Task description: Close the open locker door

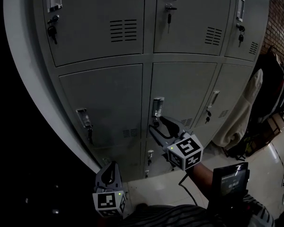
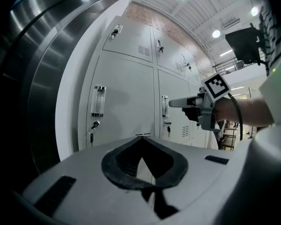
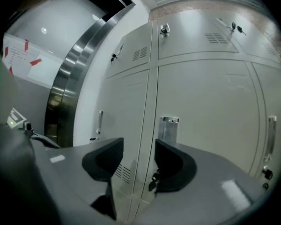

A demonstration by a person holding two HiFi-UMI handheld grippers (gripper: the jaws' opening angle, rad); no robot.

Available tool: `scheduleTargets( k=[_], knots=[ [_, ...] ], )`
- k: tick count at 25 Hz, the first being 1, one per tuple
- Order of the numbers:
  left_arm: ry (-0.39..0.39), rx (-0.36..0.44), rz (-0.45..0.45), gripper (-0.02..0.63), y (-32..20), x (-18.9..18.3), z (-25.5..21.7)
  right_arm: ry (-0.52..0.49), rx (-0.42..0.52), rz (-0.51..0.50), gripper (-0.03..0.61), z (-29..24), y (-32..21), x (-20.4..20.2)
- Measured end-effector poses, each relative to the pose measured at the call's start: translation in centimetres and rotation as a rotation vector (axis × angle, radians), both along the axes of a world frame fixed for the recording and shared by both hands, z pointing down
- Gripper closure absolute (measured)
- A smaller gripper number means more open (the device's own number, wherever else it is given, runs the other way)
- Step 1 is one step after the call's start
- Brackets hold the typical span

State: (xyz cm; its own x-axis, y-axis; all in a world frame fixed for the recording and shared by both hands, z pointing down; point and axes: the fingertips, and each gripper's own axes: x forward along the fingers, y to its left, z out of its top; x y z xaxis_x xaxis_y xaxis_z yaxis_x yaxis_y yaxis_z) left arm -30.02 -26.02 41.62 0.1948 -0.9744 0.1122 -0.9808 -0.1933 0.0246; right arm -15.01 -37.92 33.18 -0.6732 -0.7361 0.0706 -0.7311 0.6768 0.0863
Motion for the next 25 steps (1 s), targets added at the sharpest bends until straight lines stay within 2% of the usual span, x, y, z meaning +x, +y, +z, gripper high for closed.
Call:
scheduleTargets(
  k=[5, 8, 12, 17, 20, 25],
  knots=[
    [-0.001, 0.054, -0.016, 0.611, 2.2, 3.4, -1.8, -0.053, -0.008, -0.029, 0.575, 0.3, 6.0, 4.0],
    [-0.003, 0.070, -0.004, 0.611, 5.1, 7.5, -2.7, -0.069, -0.022, -0.045, 0.577, 1.3, 10.8, 7.1],
    [-0.011, 0.067, 0.010, 0.611, 9.8, 13.9, -2.3, -0.035, -0.047, -0.077, 0.577, 3.7, 17.3, 11.4],
    [-0.023, 0.035, 0.008, 0.611, 15.7, 20.5, -1.4, -0.025, -0.135, -0.091, 0.577, 7.0, 24.3, 17.3],
    [-0.045, 0.022, 0.002, 0.611, 18.7, 22.9, -1.7, -0.040, -0.178, -0.086, 0.577, 7.7, 27.1, 20.2],
    [-0.083, 0.003, -0.001, 0.611, 21.6, 24.4, -1.9, -0.047, -0.190, -0.050, 0.577, 7.6, 29.9, 22.9]
  ],
)
